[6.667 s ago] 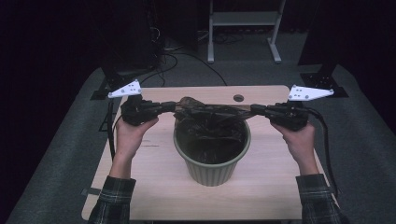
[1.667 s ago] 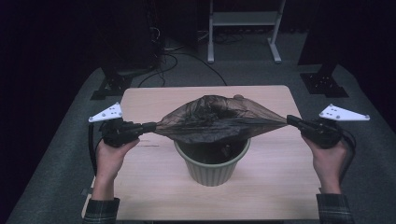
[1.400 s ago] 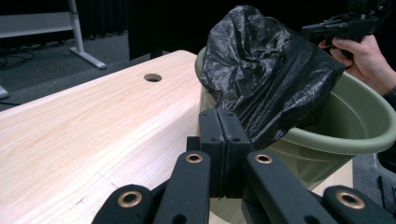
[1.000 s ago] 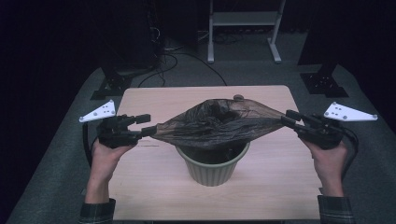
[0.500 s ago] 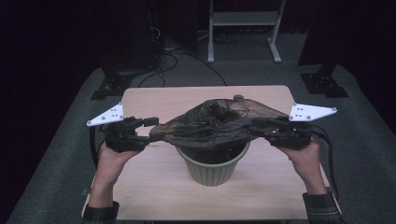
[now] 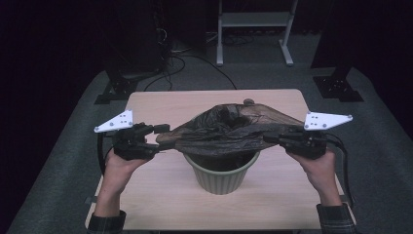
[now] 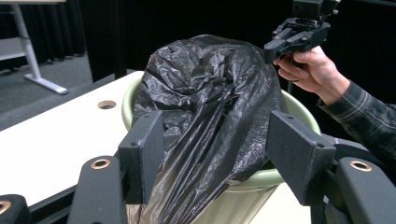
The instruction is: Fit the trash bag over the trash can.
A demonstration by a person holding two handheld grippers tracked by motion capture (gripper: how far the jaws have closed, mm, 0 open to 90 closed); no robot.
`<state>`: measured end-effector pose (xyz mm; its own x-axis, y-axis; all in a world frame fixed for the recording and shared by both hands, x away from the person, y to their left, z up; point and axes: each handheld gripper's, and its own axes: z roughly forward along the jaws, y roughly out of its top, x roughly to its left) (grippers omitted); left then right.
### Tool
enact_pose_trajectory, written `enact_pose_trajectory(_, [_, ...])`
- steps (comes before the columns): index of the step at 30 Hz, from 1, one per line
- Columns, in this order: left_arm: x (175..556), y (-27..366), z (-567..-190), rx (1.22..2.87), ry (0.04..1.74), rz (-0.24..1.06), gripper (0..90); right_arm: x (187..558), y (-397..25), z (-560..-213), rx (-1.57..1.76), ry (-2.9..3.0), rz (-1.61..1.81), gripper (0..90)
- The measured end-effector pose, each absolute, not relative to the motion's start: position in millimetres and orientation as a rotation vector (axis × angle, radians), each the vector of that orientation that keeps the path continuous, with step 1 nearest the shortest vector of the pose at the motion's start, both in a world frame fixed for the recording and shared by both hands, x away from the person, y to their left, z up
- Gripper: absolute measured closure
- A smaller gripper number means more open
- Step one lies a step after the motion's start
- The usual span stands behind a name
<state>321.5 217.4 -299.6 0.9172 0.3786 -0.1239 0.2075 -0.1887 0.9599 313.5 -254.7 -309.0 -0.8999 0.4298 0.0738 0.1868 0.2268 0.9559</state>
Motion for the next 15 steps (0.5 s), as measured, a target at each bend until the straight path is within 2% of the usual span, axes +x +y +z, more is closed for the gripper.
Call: enact_pose_trajectory(15, [323.9,199.8,-306.1,1.843,0.369,0.130,36.0,298.3,-266.0,-301.4,0.528,2.246,1.869,90.0])
